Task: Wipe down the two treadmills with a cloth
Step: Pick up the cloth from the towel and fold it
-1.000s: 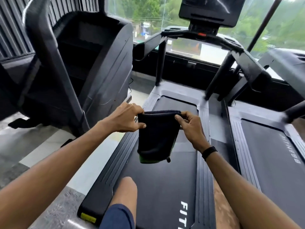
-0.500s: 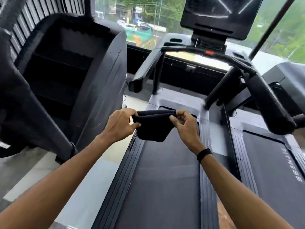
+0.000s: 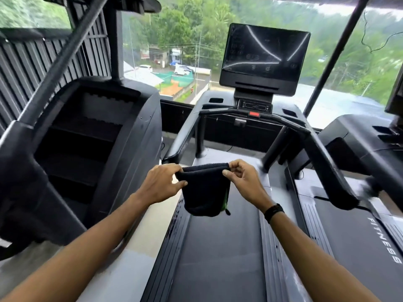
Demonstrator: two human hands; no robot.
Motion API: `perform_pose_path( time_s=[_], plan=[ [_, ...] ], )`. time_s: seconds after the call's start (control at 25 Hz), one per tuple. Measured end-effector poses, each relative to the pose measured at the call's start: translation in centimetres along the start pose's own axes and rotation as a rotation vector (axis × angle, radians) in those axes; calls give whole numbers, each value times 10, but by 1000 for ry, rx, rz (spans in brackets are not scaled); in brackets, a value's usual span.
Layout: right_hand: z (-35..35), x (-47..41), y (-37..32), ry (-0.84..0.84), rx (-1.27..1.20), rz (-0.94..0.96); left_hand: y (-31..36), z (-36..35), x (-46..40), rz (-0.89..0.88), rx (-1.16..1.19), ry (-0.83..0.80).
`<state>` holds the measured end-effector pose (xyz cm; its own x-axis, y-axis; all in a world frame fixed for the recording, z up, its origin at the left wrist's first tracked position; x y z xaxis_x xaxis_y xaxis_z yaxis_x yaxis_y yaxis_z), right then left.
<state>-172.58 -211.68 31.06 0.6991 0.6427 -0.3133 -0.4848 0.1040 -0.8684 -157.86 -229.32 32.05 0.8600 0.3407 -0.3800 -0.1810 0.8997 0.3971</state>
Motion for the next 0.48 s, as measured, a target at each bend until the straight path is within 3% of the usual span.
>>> perform_pose_path(
  time_s=[0.48],
  plan=[
    [65,-20,38,-13,-41,-8,57,-37,-37,-16,-82,-35]
  ],
)
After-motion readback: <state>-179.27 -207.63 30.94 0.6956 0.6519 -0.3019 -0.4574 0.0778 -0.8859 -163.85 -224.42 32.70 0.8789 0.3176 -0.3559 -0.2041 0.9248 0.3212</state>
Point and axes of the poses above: each hand's wrist, its own x-axis away from the middle knuckle, its own z-axis out of the back of the hand, y = z × x, the point moved 10 cm from there along -x, towards the middle knuckle, and after that the axes turned 3 degrees about z, right-handed, at the moved point
